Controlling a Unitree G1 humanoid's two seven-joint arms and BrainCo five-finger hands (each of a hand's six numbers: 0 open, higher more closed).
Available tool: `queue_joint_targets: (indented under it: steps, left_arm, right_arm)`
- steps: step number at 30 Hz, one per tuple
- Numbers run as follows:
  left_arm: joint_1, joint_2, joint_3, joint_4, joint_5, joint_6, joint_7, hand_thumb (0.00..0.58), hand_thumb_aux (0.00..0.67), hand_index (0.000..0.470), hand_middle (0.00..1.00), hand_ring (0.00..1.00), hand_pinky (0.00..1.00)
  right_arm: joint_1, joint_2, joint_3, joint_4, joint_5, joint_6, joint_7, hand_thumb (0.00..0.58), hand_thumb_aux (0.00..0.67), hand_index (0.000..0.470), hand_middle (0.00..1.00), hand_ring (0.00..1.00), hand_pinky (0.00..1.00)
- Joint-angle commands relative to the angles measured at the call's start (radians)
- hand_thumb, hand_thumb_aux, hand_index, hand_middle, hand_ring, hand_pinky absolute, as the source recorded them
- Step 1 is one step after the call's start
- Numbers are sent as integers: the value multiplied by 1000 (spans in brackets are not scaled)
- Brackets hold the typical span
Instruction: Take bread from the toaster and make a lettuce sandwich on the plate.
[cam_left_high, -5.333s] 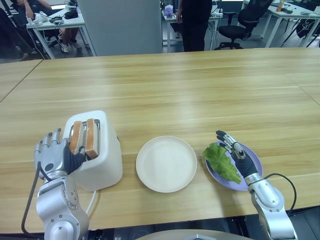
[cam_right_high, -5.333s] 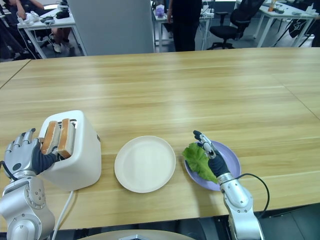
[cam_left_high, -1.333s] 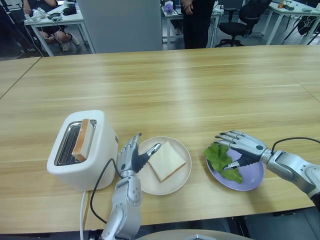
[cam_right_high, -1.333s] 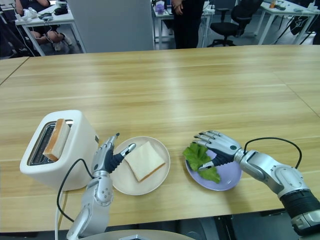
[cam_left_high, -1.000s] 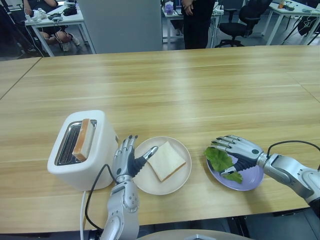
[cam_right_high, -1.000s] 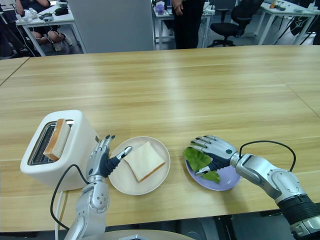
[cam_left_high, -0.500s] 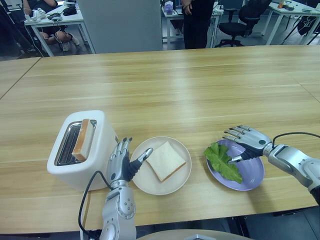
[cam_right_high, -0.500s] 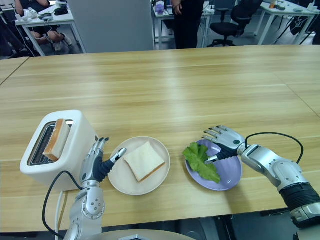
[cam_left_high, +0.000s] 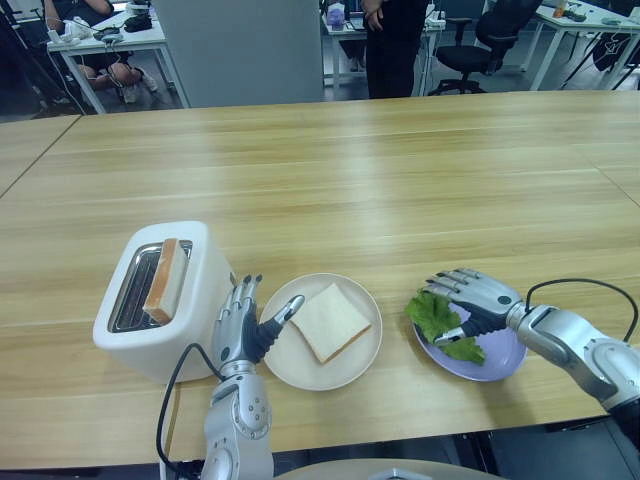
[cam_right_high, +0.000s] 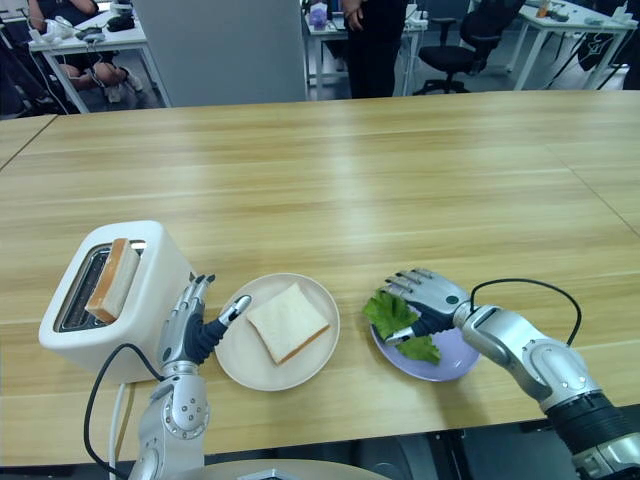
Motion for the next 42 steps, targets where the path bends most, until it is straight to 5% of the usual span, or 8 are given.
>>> queue_joint_targets:
  steps: [1,21,27,34,42]
  left_arm:
    - [10,-9,-9,6,7,-12,4,0,0,0,0,0,0]
    - [36,-16,23,2,-1,-47,7,0,0,0,0,0,0]
    - [34,-26,19,7,-7,-81,35,0,0,0,0,0,0]
    - [32,-39,13,-4,-5,-109,47,0,0,0,0,0,0]
    - [48,-47,25,-11,-3,-116,50,0,0,0,0,0,0]
  right_arm:
    - [33,19,33,0,-15,27,44,0,0,0,0,0,0]
    - [9,65,3,-37,-32,69,-1,0,0,0,0,0,0]
    - [-129,58,-80,46,133,-97,-117,0,0,0,0,0,0]
    - [-409,-72,-7,451,-96,-369,-516,0,0,0,0,0,0]
    - [-622,-104,268,884,-465,-316,-1070,0,0,0,0,0,0]
